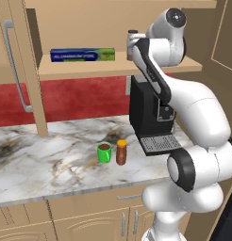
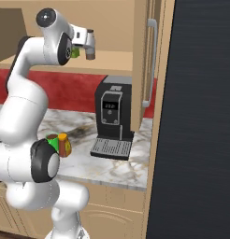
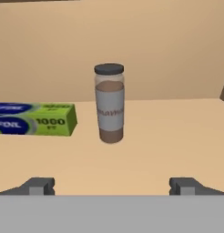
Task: Pick the cinnamon and honey bottle from the cabinet and place them next to the mug.
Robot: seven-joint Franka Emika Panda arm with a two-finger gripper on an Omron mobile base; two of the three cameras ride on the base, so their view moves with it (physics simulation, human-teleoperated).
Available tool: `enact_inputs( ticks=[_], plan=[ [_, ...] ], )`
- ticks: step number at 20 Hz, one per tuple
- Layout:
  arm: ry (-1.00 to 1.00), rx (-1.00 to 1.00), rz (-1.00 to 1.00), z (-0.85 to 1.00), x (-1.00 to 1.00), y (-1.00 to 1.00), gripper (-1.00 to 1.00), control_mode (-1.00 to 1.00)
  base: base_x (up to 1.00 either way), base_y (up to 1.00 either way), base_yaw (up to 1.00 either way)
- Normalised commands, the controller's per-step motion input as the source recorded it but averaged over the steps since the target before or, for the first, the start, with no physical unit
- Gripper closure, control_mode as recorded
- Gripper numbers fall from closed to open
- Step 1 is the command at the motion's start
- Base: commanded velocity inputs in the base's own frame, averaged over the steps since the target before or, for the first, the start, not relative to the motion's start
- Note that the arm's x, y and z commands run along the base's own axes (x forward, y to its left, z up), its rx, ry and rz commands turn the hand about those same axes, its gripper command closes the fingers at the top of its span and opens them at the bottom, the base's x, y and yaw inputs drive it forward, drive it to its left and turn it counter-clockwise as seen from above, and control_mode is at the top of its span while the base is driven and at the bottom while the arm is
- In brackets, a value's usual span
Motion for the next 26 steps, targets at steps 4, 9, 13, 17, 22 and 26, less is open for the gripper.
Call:
enact_inputs(
  ticks=[4, 9, 13, 17, 22, 26],
  plan=[
    [0.0, 0.0, 0.0, -0.04, 0.15, 0.0, -1.0, -1.0, 0.0, 0.0, 0.0],
    [0.0, 0.0, 0.0, 0.0, 0.21, 0.0, -1.0, -1.0, 0.0, 0.0, 0.0],
    [0.0, 0.0, 0.0, 0.0, 0.11, 0.0, -1.0, -1.0, 0.0, 0.0, 0.0],
    [0.0, 0.0, 0.0, -0.01, 0.08, 0.0, -1.0, -1.0, 0.0, 0.0, 0.0],
    [0.0, 0.0, 0.0, 0.0, 0.1, 0.0, -1.0, -1.0, 0.0, 0.0, 0.0],
    [0.0, 0.0, 0.0, -0.02, 0.09, 0.0, -1.0, -1.0, 0.0, 0.0, 0.0]
  ],
)
